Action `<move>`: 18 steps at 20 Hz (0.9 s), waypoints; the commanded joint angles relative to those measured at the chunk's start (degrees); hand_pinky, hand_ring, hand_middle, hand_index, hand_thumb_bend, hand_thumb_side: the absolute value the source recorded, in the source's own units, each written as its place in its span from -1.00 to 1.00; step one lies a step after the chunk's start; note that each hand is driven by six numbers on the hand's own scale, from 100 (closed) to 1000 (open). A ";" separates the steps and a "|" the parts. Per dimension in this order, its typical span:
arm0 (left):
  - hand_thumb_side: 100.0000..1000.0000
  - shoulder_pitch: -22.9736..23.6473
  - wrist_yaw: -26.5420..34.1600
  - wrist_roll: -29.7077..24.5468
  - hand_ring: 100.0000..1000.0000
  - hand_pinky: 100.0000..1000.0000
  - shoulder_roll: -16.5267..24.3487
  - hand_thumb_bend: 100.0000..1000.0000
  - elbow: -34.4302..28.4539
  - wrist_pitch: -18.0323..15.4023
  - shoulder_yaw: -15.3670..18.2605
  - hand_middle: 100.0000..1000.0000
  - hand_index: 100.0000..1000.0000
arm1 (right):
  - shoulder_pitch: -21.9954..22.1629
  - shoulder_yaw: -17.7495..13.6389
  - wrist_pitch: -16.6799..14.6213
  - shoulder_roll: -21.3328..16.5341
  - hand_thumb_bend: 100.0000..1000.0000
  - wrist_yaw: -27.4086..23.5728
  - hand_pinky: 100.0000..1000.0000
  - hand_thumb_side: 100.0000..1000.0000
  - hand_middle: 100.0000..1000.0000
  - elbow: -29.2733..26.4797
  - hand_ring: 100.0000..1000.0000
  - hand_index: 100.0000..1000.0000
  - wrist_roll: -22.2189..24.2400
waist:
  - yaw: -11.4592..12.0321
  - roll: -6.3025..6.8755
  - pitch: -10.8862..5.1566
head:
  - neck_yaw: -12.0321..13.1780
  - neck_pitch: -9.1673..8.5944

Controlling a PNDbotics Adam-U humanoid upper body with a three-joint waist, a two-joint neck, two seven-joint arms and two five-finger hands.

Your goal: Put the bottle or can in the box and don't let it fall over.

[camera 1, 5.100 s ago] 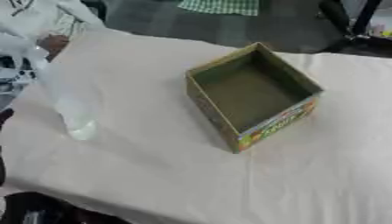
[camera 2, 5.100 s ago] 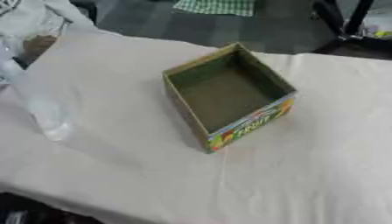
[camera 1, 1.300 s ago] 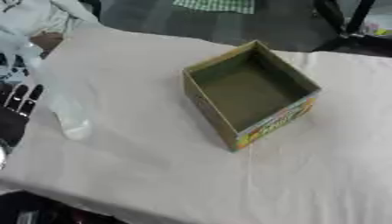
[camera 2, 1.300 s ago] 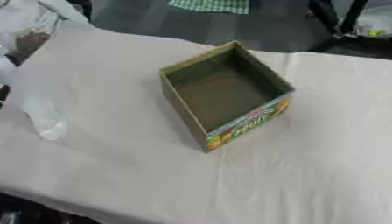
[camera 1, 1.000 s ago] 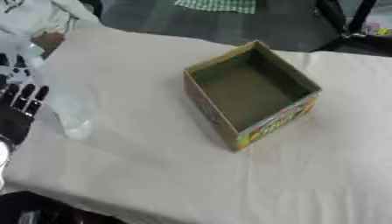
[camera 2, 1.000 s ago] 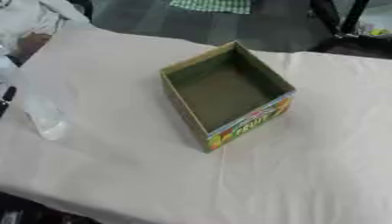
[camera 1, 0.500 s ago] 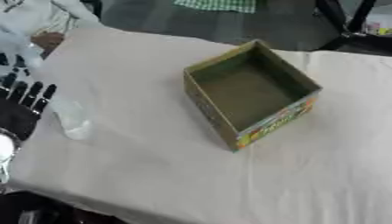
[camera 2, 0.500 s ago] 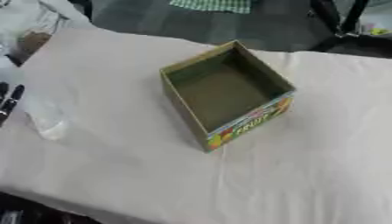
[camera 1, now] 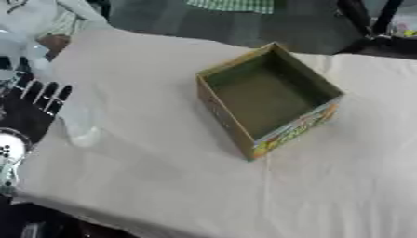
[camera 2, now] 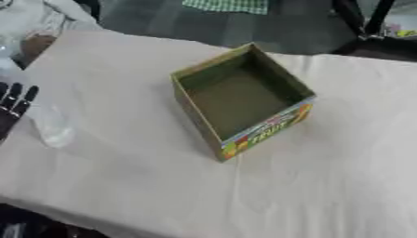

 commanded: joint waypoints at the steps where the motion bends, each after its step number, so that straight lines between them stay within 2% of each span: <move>1: 0.30 -0.65 -0.13 -0.19 -0.36 0.09 2.02 0.39 -1.03 0.32 0.12 -0.68 0.95 | -0.81 -0.42 -0.15 -2.34 -1.00 -0.18 0.54 0.36 0.19 -0.34 0.38 0.63 0.01 | -0.10 0.13 -0.62 | 0.18 -0.20; 18: 0.32 -1.24 -1.25 0.72 -0.36 0.09 1.83 0.39 -3.44 2.54 -0.26 -0.69 0.87 | -0.70 -0.36 -0.33 -2.31 -1.00 -0.31 0.54 0.38 0.18 -0.11 0.38 0.63 0.05 | -0.07 0.26 -0.57 | 0.31 -0.05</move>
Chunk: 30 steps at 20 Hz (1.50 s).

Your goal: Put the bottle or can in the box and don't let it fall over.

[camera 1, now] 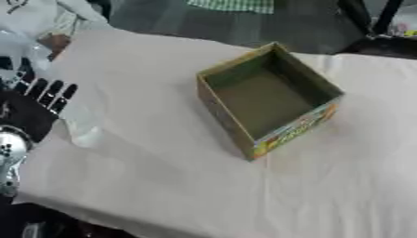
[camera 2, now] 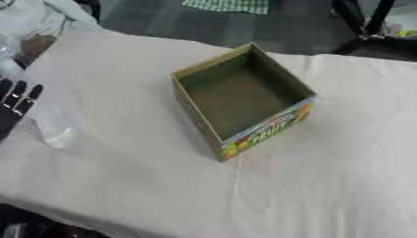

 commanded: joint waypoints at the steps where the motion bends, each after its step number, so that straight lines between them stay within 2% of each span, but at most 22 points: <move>1: 0.32 -1.11 -0.17 -0.10 -0.36 0.09 1.85 0.39 -1.22 0.14 0.10 -0.69 0.87 | -0.69 -0.36 -0.27 -2.30 -1.00 -0.31 0.54 0.38 0.18 -0.16 0.38 0.63 -0.01 | -0.09 0.06 -0.58 | 0.30 -0.09; 30: 0.36 -5.12 -0.21 -1.20 -0.37 0.10 3.07 0.35 -4.11 0.98 -0.26 -0.70 0.77 | -0.63 -0.40 -0.52 -2.32 -1.00 -0.43 0.54 0.40 0.18 0.27 0.37 0.63 -0.05 | -0.07 0.33 -0.71 | 0.68 0.20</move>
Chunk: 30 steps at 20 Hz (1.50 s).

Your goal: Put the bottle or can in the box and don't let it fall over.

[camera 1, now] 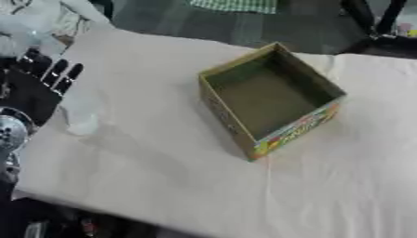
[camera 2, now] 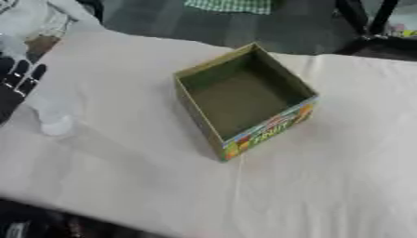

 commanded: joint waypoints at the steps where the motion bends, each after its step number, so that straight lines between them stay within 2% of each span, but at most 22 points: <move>1: 0.36 -1.69 -0.16 -0.43 -0.37 0.10 2.19 0.35 -1.66 0.11 0.01 -0.70 0.77 | -0.66 -0.39 -0.24 -2.32 -1.00 -0.35 0.54 0.40 0.18 -0.36 0.37 0.63 0.10 | 0.02 0.16 -0.73 | 0.16 0.24; 10: 0.35 -6.97 0.61 -1.68 -0.36 0.10 2.46 0.35 -2.11 1.44 -1.49 -0.70 0.77 | -0.82 -0.20 -0.35 -2.27 -1.00 -0.27 0.54 0.40 0.18 -0.34 0.38 0.64 0.35 | -0.07 0.22 -1.06 | -0.10 1.04; 30: 0.34 -17.60 3.24 -3.81 -0.36 0.11 -0.14 0.35 -2.11 7.78 -7.79 -0.70 0.77 | -1.13 0.31 -0.54 -1.74 -1.00 -0.21 0.54 0.41 0.18 -0.28 0.38 0.64 1.00 | -0.73 0.64 -1.87 | -0.76 1.57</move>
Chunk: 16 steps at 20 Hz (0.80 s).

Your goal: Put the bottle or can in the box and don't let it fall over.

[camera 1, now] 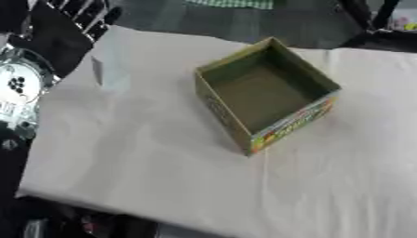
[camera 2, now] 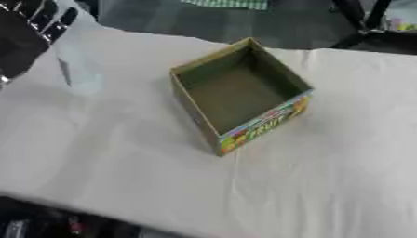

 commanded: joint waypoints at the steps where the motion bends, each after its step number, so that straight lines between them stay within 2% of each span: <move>1: 0.34 -1.36 0.33 -0.18 -0.36 0.11 0.53 0.35 -1.18 0.68 -0.02 -0.70 0.77 | -1.04 -0.16 -0.10 -1.74 -1.00 -0.21 0.54 0.41 0.18 -0.30 0.38 0.64 0.15 | -0.06 -0.04 -1.13 | -0.17 0.07; 8: 0.34 -6.22 2.31 0.17 -0.36 0.11 -2.51 0.35 -1.18 3.84 -3.09 -0.70 0.78 | -1.57 0.30 -0.18 -1.26 -1.00 -0.16 0.54 0.41 0.18 -0.35 0.37 0.64 0.57 | -1.08 0.38 -1.45 | -0.49 0.23; 16: 0.34 -11.07 4.75 1.55 -0.36 0.11 -5.16 0.35 -1.06 5.30 -4.65 -0.71 0.78 | -2.31 0.84 -0.22 -0.77 -1.00 -0.10 0.54 0.42 0.18 -0.34 0.37 0.64 1.03 | -2.22 0.89 -1.36 | -0.43 0.14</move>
